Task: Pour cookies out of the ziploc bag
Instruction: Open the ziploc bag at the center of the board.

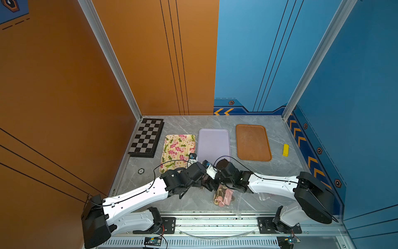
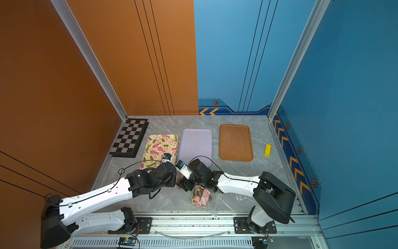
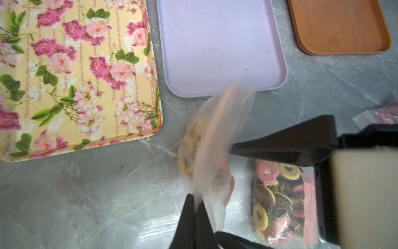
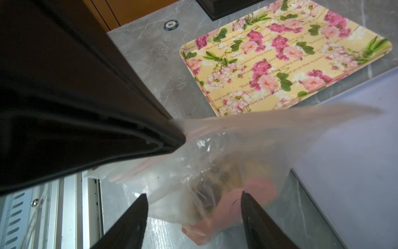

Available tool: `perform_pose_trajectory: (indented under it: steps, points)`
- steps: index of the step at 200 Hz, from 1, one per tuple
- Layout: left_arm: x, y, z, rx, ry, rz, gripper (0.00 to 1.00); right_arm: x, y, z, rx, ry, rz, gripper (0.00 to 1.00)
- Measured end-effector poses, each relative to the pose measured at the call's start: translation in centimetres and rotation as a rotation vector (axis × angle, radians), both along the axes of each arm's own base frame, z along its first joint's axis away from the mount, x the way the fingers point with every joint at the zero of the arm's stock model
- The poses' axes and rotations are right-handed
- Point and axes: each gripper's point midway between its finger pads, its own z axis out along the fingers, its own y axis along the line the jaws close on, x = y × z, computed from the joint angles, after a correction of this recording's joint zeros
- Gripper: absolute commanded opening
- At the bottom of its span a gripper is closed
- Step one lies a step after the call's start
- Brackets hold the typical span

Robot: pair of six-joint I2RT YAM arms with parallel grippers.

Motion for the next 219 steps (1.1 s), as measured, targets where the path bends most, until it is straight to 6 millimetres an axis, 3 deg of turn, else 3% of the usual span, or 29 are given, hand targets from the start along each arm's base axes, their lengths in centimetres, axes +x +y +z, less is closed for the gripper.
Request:
perform_pose_trajectory:
  steps: [34, 70, 119, 165, 178, 219]
  points:
    - [-0.2, 0.0, -0.7, -0.004, 0.006, -0.004, 0.0, 1.1, 0.5, 0.2, 0.01, 0.006, -0.007, 0.69]
    - [-0.3, 0.2, -0.9, -0.012, 0.003, -0.001, 0.0, 1.8, 0.7, 0.2, 0.034, 0.046, 0.004, 0.56]
    - [-0.2, 0.5, -0.7, -0.019, -0.005, 0.012, 0.0, 1.9, 1.7, 0.6, 0.051, 0.074, 0.042, 0.33]
    - [-0.2, 0.8, -1.1, -0.011, -0.004, 0.024, 0.0, 1.5, 1.8, 0.1, 0.036, 0.093, 0.059, 0.0]
    - [-0.2, 0.9, -1.1, -0.01, -0.006, 0.03, 0.0, 1.5, 1.8, 0.1, 0.038, 0.094, 0.059, 0.0]
    - [-0.2, 2.2, -1.2, -0.032, -0.024, 0.071, 0.45, 1.8, 1.6, 0.0, 0.043, 0.108, 0.044, 0.0]
